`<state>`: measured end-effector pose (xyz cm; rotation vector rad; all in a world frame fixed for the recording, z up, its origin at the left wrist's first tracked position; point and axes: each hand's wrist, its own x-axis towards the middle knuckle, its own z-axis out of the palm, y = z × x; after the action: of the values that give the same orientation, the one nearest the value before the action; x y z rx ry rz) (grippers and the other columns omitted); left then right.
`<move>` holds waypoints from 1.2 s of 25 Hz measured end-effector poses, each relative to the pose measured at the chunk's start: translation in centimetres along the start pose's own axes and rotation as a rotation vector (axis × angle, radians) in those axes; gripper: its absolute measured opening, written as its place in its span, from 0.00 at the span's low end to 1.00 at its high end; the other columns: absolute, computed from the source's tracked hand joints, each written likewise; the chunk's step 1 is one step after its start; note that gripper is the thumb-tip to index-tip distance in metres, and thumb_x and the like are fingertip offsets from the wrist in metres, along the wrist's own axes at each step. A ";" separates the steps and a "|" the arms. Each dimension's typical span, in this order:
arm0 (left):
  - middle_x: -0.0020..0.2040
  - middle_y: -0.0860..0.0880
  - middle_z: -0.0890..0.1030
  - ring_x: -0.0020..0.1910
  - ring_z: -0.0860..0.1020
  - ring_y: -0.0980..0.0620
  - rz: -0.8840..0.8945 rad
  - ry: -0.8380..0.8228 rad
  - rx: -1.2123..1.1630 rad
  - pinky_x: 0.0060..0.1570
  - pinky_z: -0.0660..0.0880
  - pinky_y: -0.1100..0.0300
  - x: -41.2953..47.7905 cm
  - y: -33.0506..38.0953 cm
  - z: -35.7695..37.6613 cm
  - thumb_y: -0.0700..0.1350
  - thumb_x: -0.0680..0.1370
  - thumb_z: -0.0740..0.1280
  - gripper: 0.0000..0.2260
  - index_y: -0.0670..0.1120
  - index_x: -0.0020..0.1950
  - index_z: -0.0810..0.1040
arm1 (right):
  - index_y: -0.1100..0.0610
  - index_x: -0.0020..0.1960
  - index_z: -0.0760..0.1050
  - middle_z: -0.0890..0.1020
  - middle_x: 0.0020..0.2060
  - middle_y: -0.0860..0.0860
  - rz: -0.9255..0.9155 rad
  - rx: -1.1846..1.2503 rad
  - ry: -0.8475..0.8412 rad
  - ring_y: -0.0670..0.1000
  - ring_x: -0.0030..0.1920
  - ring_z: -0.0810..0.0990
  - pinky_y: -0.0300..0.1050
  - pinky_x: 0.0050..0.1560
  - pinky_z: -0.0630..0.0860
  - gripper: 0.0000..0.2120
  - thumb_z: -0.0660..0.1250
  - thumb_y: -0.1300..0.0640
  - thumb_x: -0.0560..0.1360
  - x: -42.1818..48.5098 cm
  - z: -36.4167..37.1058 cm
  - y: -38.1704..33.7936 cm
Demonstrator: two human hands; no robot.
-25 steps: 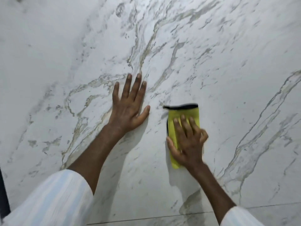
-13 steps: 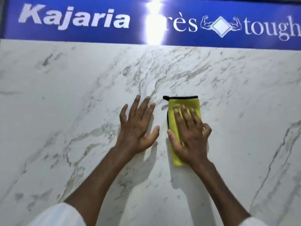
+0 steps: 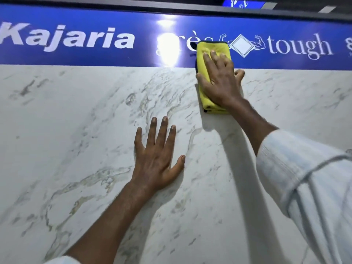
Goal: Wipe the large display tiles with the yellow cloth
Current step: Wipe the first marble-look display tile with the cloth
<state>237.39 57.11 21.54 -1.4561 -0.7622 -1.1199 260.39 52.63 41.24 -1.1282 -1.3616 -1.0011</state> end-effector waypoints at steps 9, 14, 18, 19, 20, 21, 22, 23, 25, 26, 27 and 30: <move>0.83 0.46 0.64 0.83 0.61 0.42 0.206 -0.032 -0.042 0.76 0.55 0.28 0.0 1.4 -0.7 0.61 0.80 0.60 0.34 0.43 0.82 0.68 | 0.44 0.84 0.55 0.55 0.84 0.45 -0.087 -0.099 0.012 0.53 0.82 0.53 0.67 0.67 0.60 0.35 0.51 0.35 0.79 -8.0 -0.4 5.0; 0.85 0.45 0.57 0.85 0.54 0.39 0.124 -0.059 -0.061 0.76 0.52 0.25 -2.2 4.7 -0.5 0.62 0.82 0.58 0.35 0.43 0.84 0.61 | 0.45 0.84 0.52 0.53 0.84 0.46 -0.028 -0.028 -0.009 0.53 0.83 0.51 0.71 0.72 0.56 0.33 0.54 0.38 0.83 -0.3 -0.6 3.1; 0.85 0.44 0.58 0.85 0.54 0.38 0.124 -0.060 -0.025 0.75 0.54 0.25 -2.5 4.7 -0.4 0.61 0.82 0.59 0.35 0.42 0.84 0.61 | 0.47 0.84 0.56 0.56 0.84 0.48 -0.143 -0.058 0.077 0.54 0.82 0.55 0.67 0.66 0.63 0.34 0.53 0.36 0.80 -9.9 0.4 4.3; 0.85 0.44 0.59 0.84 0.54 0.38 0.126 -0.052 -0.026 0.75 0.54 0.25 -2.5 4.7 -0.3 0.61 0.82 0.58 0.35 0.42 0.84 0.61 | 0.47 0.84 0.57 0.57 0.83 0.49 -0.138 -0.055 0.089 0.55 0.82 0.56 0.67 0.65 0.63 0.34 0.54 0.37 0.80 -13.9 0.7 4.4; 0.85 0.44 0.59 0.84 0.55 0.38 0.129 -0.048 -0.027 0.75 0.54 0.25 -2.5 4.8 -0.2 0.61 0.82 0.58 0.35 0.42 0.84 0.62 | 0.48 0.83 0.58 0.58 0.83 0.50 -0.131 -0.054 0.096 0.55 0.82 0.57 0.66 0.65 0.63 0.34 0.56 0.37 0.80 -18.5 1.0 4.2; 0.85 0.44 0.59 0.84 0.55 0.38 0.130 -0.047 -0.029 0.75 0.54 0.25 -2.6 4.8 -0.2 0.61 0.82 0.58 0.35 0.42 0.84 0.62 | 0.49 0.83 0.60 0.59 0.83 0.50 -0.141 -0.056 0.087 0.56 0.82 0.58 0.66 0.65 0.64 0.34 0.58 0.38 0.80 -23.2 1.3 3.9; 0.85 0.44 0.59 0.84 0.55 0.38 0.131 -0.053 -0.030 0.75 0.53 0.25 -2.7 4.8 -0.2 0.61 0.82 0.59 0.35 0.42 0.84 0.61 | 0.50 0.83 0.62 0.60 0.83 0.51 -0.160 -0.064 0.082 0.56 0.82 0.59 0.66 0.64 0.64 0.34 0.60 0.39 0.79 -27.4 1.6 3.5; 0.85 0.44 0.58 0.84 0.54 0.38 0.128 -0.063 -0.032 0.76 0.53 0.25 -2.6 4.8 -0.3 0.61 0.82 0.59 0.36 0.42 0.84 0.61 | 0.50 0.82 0.64 0.61 0.82 0.51 -0.180 -0.079 0.073 0.56 0.81 0.61 0.65 0.63 0.65 0.34 0.62 0.39 0.79 -30.3 1.9 3.2; 0.85 0.43 0.58 0.84 0.54 0.38 0.116 -0.078 -0.040 0.76 0.51 0.25 -2.5 4.8 -0.4 0.61 0.81 0.59 0.36 0.42 0.84 0.61 | 0.49 0.81 0.66 0.63 0.82 0.51 -0.202 -0.066 0.050 0.56 0.81 0.62 0.65 0.63 0.66 0.34 0.64 0.39 0.78 -30.6 1.8 3.1; 0.85 0.43 0.58 0.84 0.54 0.37 0.115 -0.082 -0.044 0.76 0.51 0.25 -2.3 4.8 -0.5 0.61 0.81 0.59 0.36 0.42 0.84 0.61 | 0.48 0.81 0.65 0.63 0.82 0.50 -0.193 -0.066 0.057 0.56 0.81 0.62 0.64 0.63 0.66 0.34 0.63 0.39 0.78 -28.3 1.6 3.0; 0.85 0.43 0.58 0.84 0.55 0.38 0.119 -0.083 -0.052 0.76 0.51 0.25 -2.4 4.9 -0.6 0.60 0.82 0.60 0.35 0.42 0.84 0.62 | 0.48 0.82 0.64 0.62 0.82 0.50 -0.180 -0.078 0.063 0.56 0.81 0.62 0.64 0.63 0.66 0.34 0.62 0.38 0.78 -25.3 1.4 2.8; 0.85 0.43 0.59 0.84 0.56 0.40 0.140 -0.075 -0.155 0.78 0.51 0.27 -4.7 5.7 -1.3 0.58 0.82 0.62 0.34 0.42 0.83 0.64 | 0.47 0.83 0.60 0.60 0.83 0.50 -0.135 -0.093 0.020 0.55 0.81 0.59 0.66 0.64 0.66 0.35 0.58 0.36 0.79 -16.2 0.5 3.2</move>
<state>240.65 55.26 15.07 -1.6633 -0.6251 -1.0403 263.45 52.18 25.01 -1.1030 -1.4015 -1.1813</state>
